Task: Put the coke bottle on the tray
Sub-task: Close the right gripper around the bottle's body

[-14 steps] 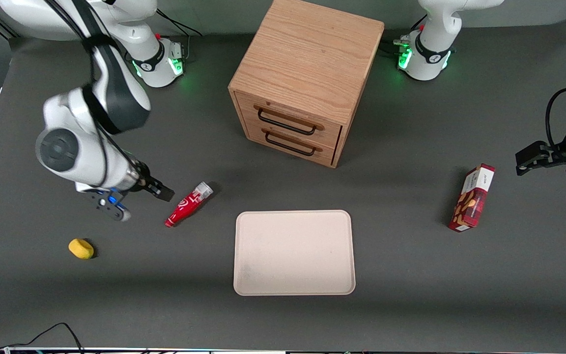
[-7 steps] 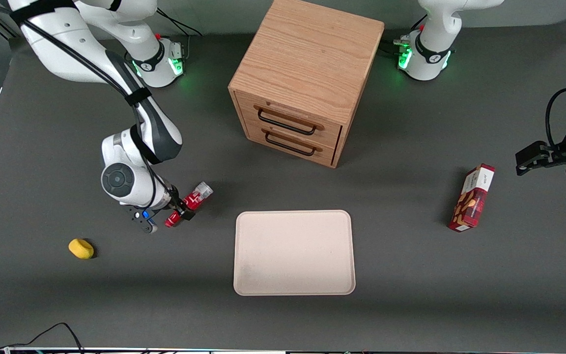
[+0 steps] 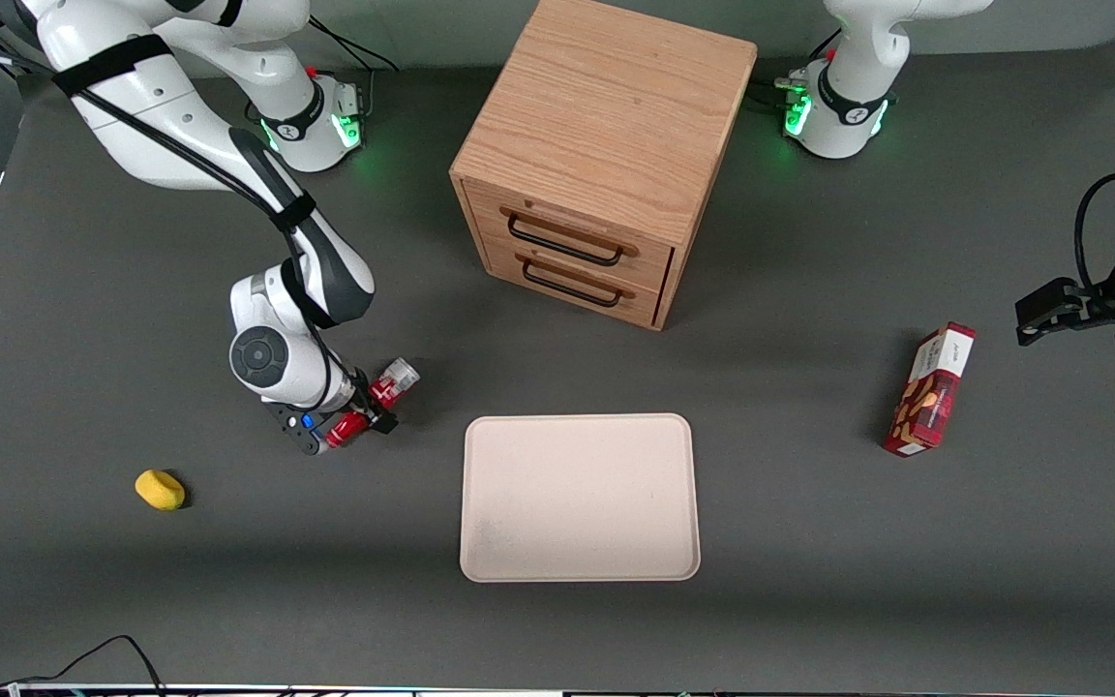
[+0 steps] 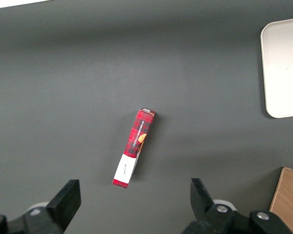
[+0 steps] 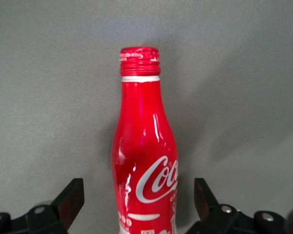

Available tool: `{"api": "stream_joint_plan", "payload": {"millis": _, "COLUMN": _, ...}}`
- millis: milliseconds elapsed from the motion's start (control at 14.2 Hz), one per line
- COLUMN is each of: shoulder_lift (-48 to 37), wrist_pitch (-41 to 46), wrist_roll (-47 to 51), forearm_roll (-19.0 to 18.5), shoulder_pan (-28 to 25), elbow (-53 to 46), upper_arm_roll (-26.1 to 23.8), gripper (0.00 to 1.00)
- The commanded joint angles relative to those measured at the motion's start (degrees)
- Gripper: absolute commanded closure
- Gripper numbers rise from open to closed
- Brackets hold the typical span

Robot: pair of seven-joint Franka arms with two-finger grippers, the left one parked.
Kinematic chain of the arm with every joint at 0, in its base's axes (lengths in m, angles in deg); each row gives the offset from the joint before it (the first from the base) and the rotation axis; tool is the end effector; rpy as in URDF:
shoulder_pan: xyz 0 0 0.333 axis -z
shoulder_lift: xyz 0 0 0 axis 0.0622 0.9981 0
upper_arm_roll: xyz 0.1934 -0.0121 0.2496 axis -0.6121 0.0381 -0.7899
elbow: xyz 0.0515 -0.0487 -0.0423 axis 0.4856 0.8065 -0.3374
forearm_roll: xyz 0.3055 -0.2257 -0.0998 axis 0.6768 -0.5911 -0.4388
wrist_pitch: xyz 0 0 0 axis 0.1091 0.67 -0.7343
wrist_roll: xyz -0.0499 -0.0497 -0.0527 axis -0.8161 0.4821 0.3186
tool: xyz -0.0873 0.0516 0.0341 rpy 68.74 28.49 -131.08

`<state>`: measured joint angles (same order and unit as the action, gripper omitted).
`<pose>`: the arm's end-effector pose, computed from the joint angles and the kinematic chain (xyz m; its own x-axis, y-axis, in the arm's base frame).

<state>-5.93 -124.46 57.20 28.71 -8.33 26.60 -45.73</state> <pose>0.5835 0.1758 0.1898 0.6697 -0.7353 -0.1042 -0.7335 -0.6768 0.0623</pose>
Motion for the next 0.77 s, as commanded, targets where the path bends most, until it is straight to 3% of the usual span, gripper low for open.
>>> {"api": "stream_joint_plan", "payload": {"millis": 0, "shoulder_lift": 0.27, "wrist_pitch": -0.91, "wrist_roll": 1.91, "forearm_roll": -1.14, "shoulder_pan": 0.02, "elbow": 0.11, "upper_arm_roll": -0.04, "gripper": 0.19}}
{"api": "stream_joint_plan", "payload": {"millis": 140, "shoulder_lift": 0.01, "wrist_pitch": -0.73, "wrist_roll": 1.83, "forearm_roll": -1.14, "shoulder_pan": 0.2, "elbow": -0.15, "upper_arm_roll": -0.12, "gripper": 0.65}}
{"api": "stream_joint_plan", "payload": {"millis": 281, "shoulder_lift": -0.08, "wrist_pitch": -0.73, "wrist_roll": 1.83, "forearm_roll": -1.14, "shoulder_pan": 0.2, "elbow": -0.42, "upper_arm_roll": -0.12, "gripper": 0.9}}
{"api": "stream_joint_plan", "payload": {"millis": 351, "shoulder_lift": 0.0, "wrist_pitch": -0.56, "wrist_roll": 1.83, "forearm_roll": -1.14, "shoulder_pan": 0.2, "elbow": -0.94, "upper_arm_roll": -0.12, "gripper": 0.96}}
{"api": "stream_joint_plan", "payload": {"millis": 491, "shoulder_lift": -1.04, "wrist_pitch": 0.67, "wrist_roll": 1.13, "forearm_roll": -1.23, "shoulder_pan": 0.2, "elbow": -2.0, "upper_arm_roll": -0.12, "gripper": 1.0}}
{"api": "stream_joint_plan", "payload": {"millis": 702, "shoulder_lift": -2.37, "wrist_pitch": 13.02, "wrist_roll": -1.06, "forearm_roll": -1.31, "shoulder_pan": 0.11, "elbow": -11.36, "upper_arm_roll": -0.21, "gripper": 1.0}}
